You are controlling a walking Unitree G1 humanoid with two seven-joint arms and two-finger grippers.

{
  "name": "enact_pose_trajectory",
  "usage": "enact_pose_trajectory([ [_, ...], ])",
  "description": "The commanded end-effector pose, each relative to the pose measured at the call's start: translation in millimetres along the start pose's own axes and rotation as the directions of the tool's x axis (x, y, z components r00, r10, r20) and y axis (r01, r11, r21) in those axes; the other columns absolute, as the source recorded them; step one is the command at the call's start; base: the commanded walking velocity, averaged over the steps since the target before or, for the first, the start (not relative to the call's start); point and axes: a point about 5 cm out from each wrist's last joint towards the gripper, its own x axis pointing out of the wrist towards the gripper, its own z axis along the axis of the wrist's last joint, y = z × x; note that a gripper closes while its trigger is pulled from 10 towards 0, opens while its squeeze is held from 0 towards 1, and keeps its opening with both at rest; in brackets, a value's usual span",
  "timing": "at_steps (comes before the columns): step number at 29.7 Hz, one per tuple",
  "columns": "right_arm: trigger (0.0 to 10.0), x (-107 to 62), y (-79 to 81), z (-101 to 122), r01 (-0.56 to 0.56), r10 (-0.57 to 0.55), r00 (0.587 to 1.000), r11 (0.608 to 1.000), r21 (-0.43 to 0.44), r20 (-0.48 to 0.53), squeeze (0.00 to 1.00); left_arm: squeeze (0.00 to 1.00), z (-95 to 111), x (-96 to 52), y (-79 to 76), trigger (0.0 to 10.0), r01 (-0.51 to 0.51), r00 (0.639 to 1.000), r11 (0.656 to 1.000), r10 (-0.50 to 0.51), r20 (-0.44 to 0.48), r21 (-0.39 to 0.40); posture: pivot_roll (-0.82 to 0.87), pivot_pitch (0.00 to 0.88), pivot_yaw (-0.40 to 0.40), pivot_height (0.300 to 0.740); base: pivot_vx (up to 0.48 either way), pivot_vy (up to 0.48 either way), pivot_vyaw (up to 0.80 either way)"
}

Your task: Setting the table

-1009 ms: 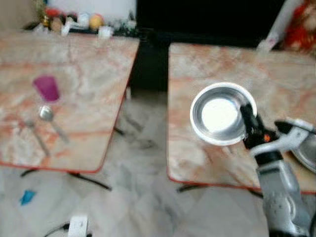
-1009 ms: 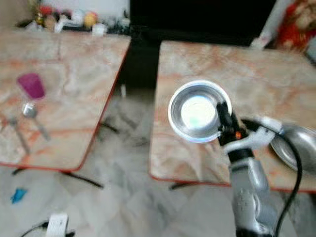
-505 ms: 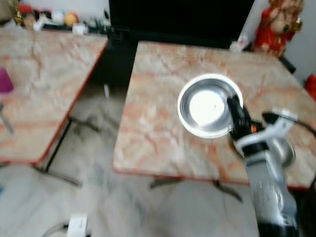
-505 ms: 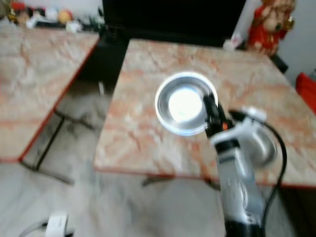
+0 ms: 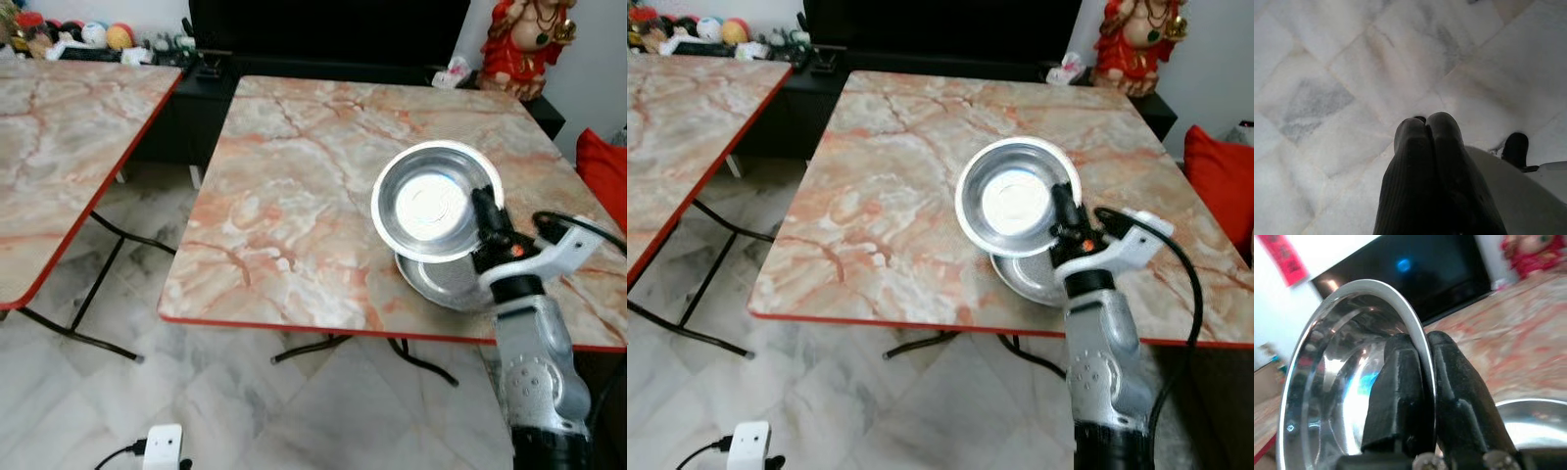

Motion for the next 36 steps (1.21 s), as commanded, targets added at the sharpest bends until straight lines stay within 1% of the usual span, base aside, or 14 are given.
enact_pose_trajectory([
  [1, 10.0, 2.7, -19.7, 9, 0.148, -0.148, 0.988, 0.989, 0.008, 0.037, 0.00, 0.00, -6, -1.3, 1.2, 10.0, 0.002, 1.000, 1.000, -0.002, -0.025, -0.004, 0.08, 0.077, -0.064, 0.740, 0.000, 0.000, 0.00],
  [2, 10.0, 3.6, -25.4, 10, 0.192, -0.193, 0.981, 0.981, 0.012, 0.038, 0.00, 0.00, -6, -1.3, 1.5, 10.0, 0.002, 1.000, 1.000, -0.002, -0.025, -0.005, 0.08, 0.078, -0.064, 0.740, 0.000, 0.000, 0.00],
  [5, 10.0, 5.3, -33.8, 8, 0.257, -0.257, 0.966, 0.966, -0.005, 0.022, 0.00, 0.00, -6, -1.5, 3.1, 10.0, -0.001, 1.000, 1.000, 0.001, -0.026, -0.009, 0.08, 0.079, -0.064, 0.740, 0.000, 0.000, 0.00],
  [6, 10.0, 6.0, -35.2, 6, 0.288, -0.289, 0.957, 0.957, 0.018, 0.030, 0.00, 0.00, -6, -1.6, 3.6, 10.0, -0.001, 1.000, 1.000, 0.000, -0.027, -0.010, 0.08, 0.083, -0.064, 0.740, 0.000, 0.000, 0.00],
  [7, 10.0, 6.0, -35.2, 6, 0.288, -0.289, 0.957, 0.957, 0.018, 0.030, 0.00, 0.00, -6, -1.6, 3.6, 10.0, -0.001, 1.000, 1.000, 0.000, -0.027, -0.010, 0.08, 0.083, -0.064, 0.740, 0.000, 0.000, 0.00],
  [8, 10.0, 6.5, -33.2, 3, 0.293, -0.294, 0.955, 0.955, 0.047, 0.028, 0.00, 0.00, -6, -1.6, 3.6, 10.0, 0.000, 1.000, 1.000, 0.000, -0.026, -0.012, 0.08, 0.086, -0.066, 0.740, 0.000, 0.000, 0.00],
  [12, 10.0, 6.3, -21.2, -6, 0.263, -0.265, 0.964, 0.963, 0.054, 0.019, 0.00, 0.00, -6, -1.7, 2.9, 10.0, -0.001, 1.000, 1.000, 0.000, -0.024, -0.023, 0.09, 0.092, -0.063, 0.740, 0.000, 0.000, 0.00],
  [14, 10.0, 5.9, -19.2, -9, 0.263, -0.264, 0.964, 0.963, 0.056, 0.013, 0.00, 0.00, -6, -1.7, 2.9, 10.0, -0.002, 1.000, 1.000, 0.002, -0.026, -0.020, 0.09, 0.094, -0.064, 0.740, 0.000, 0.000, 0.00],
  [18, 10.0, 6.2, -17.6, -10, 0.261, -0.263, 0.965, 0.963, 0.063, 0.010, 0.00, 0.00, -6, -1.6, 2.6, 10.0, -0.004, 1.000, 1.000, 0.003, -0.023, -0.022, 0.08, 0.097, -0.067, 0.740, 0.127, 0.000, 0.00],
  [22, 10.0, 6.9, -16.4, -10, 0.262, -0.263, 0.965, 0.962, 0.077, 0.014, 0.00, 0.00, -6, -1.5, 1.7, 10.0, -0.004, 1.000, 1.000, 0.004, -0.018, -0.029, 0.08, 0.094, -0.071, 0.740, 0.300, 0.000, 0.00],
  [36, 10.0, 8.3, -13.2, -12, 0.253, -0.254, 0.967, 0.964, 0.078, 0.014, 0.00, 0.00, -5, -1.2, -1.9, 10.0, 0.002, 1.000, 0.999, -0.002, -0.008, -0.037, 0.08, 0.093, -0.079, 0.740, 0.343, 0.000, 0.00],
])
